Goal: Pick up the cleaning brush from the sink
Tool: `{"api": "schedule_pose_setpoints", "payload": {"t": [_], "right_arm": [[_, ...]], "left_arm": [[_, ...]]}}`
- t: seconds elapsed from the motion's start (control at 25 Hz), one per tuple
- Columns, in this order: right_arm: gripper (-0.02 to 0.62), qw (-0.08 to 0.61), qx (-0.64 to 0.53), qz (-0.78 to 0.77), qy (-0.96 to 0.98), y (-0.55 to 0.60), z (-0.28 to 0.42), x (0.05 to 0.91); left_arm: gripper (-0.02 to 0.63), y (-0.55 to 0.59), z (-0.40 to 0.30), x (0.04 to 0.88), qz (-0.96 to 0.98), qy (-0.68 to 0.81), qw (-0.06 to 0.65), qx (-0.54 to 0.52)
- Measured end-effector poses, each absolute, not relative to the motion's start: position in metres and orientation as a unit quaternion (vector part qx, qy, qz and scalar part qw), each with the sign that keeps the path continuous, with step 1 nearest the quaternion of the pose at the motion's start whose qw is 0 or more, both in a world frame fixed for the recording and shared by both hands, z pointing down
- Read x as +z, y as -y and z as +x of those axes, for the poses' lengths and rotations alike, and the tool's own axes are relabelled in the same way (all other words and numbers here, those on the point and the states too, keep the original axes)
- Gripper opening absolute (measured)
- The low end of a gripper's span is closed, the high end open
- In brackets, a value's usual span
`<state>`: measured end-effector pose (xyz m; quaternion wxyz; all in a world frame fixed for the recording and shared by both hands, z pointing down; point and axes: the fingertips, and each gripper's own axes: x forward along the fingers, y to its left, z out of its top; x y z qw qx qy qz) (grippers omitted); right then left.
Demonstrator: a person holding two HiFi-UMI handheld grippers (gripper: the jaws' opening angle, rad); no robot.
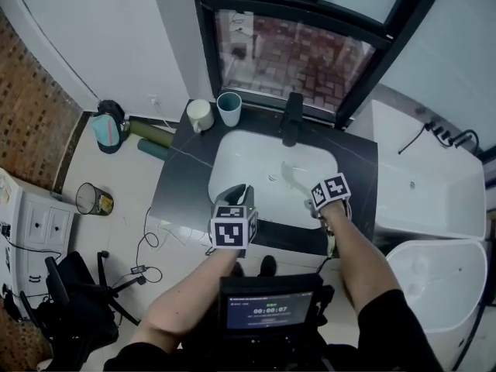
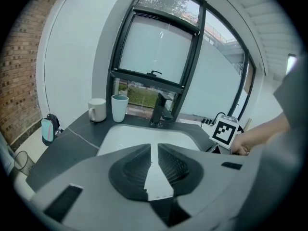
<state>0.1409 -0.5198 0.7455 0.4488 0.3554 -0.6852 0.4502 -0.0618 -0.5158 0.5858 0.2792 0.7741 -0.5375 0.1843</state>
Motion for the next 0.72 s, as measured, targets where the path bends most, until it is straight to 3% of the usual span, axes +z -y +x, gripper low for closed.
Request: {"api": "schedule_pose_setpoints", "payload": {"t": [0.36,0.72], "right_arm": [[0.021,0.334,0.433,0.421,0.724,0.444,0.113,0.654],[0.021,0.235,0.390,0.432,0.779,0.340,0.169,0.571]], "left_arm": [[0.055,0.450,-0.085,0.539,0.820,0.494,0.249,0.147],[0.029,0.355,-0.029,0.485,0.836,0.492,0.210,0.122]]}}
